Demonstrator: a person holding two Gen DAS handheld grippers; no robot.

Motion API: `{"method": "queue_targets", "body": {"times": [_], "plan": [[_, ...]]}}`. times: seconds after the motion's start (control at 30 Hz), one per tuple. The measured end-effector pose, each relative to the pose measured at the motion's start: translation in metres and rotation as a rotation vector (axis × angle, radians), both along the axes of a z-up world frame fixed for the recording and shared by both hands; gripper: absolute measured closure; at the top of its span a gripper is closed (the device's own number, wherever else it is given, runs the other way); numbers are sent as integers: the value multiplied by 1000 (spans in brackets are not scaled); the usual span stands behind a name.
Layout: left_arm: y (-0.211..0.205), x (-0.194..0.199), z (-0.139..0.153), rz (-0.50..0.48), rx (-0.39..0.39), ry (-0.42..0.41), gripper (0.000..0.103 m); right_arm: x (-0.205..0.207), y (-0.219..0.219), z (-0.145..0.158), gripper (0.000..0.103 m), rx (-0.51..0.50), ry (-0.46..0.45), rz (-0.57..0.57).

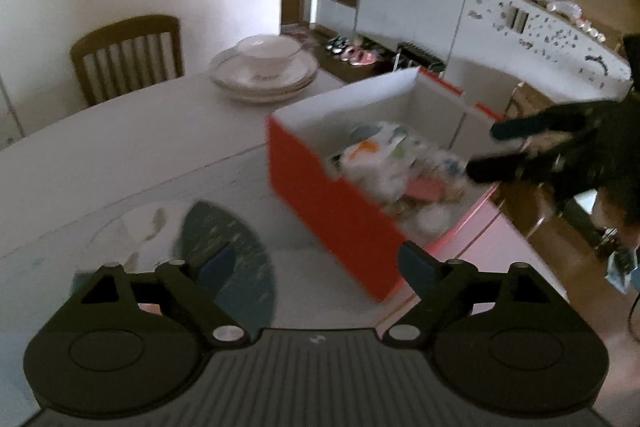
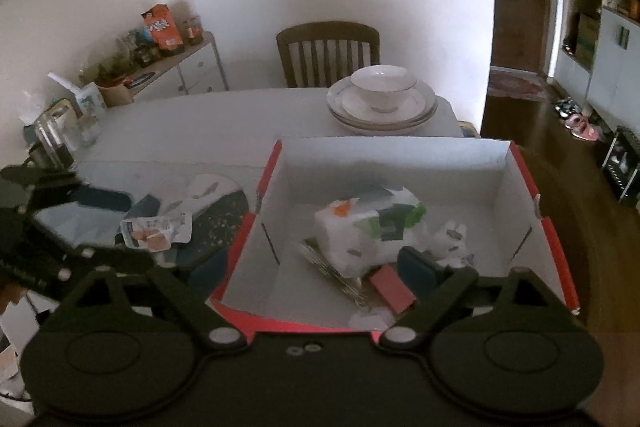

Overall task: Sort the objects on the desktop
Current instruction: 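Withdraw both tools from the box back over the table, then reach right tool toward the white sausage packet while left reaches the pink sticky-note pad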

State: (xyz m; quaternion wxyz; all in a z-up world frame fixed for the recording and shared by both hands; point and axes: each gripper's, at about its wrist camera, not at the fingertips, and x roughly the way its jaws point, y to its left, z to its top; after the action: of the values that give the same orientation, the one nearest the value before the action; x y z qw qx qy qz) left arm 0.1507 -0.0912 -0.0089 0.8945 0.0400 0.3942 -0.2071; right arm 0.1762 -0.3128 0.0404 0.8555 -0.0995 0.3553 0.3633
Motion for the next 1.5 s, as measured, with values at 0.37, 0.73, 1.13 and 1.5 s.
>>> {"method": "queue_targets", "body": {"times": [0.37, 0.73, 1.13, 1.5], "plan": [[63, -28, -30, 14, 52, 14, 4, -30, 58, -6, 10, -12, -1, -3], [107, -34, -62, -46, 95, 65, 4, -50, 119, -18, 10, -60, -18, -16], [127, -29, -93, -188, 120, 92, 4, -49, 174, -43, 10, -106, -5, -84], [132, -23, -114, -261, 126, 91, 4, -46, 214, -69, 10, -150, 24, -96]]}}
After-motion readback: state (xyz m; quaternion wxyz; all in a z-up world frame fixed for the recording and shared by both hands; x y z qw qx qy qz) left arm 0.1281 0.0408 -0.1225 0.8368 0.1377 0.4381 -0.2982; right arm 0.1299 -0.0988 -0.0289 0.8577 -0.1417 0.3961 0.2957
